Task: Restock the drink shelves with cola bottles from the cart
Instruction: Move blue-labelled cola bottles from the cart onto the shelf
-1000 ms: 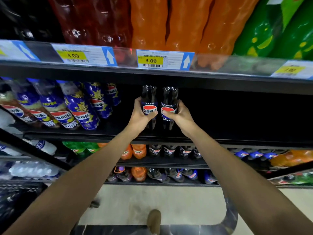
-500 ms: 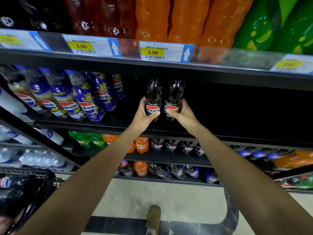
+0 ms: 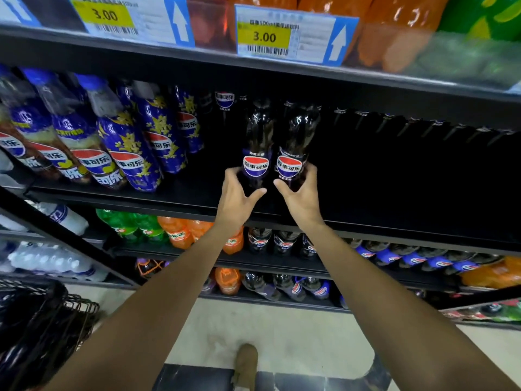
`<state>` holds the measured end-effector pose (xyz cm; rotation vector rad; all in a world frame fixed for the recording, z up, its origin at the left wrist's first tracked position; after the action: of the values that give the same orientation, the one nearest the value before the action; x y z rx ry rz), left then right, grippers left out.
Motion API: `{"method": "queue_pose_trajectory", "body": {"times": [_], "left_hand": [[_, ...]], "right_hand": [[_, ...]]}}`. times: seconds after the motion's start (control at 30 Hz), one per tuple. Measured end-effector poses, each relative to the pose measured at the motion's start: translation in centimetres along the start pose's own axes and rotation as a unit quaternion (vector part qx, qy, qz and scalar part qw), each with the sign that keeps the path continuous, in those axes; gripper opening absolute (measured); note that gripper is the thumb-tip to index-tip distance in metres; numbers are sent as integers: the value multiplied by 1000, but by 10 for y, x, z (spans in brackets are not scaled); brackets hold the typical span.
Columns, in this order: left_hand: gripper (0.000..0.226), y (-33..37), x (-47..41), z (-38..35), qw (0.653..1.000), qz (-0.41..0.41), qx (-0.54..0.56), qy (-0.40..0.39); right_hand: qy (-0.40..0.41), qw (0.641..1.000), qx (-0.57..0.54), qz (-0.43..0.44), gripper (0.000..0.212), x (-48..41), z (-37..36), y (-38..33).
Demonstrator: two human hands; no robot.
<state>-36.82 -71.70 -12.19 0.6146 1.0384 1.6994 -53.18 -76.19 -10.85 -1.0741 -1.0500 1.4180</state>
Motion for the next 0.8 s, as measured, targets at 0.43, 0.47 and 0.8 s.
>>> {"method": "queue_pose_trajectory", "body": {"times": [0.43,0.47,0.8], "left_hand": [[70,-5,-94,-6,992,-16,-88,86],[69,-6,-101,-7,991,-19,-95,94],[71,-7,-157,-10,972,-44,-188,134]], "right_hand": [[22,998,-27,46,67,-93,-34,8],[21,998,-28,48,67,-100,-38,8],[43,996,-33,66,70,-155,-65,11]]}}
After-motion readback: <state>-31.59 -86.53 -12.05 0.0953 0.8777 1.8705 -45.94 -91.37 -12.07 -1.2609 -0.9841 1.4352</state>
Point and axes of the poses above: each hand's wrist, its own x-axis away from the middle knuckle, its own z-axis out of the back of the hand, y = z × x, the point moved 7 cm from there along -x, towards the middle knuckle, and after that the axes turned 5 degrees about -x, right-handed, at the moved point
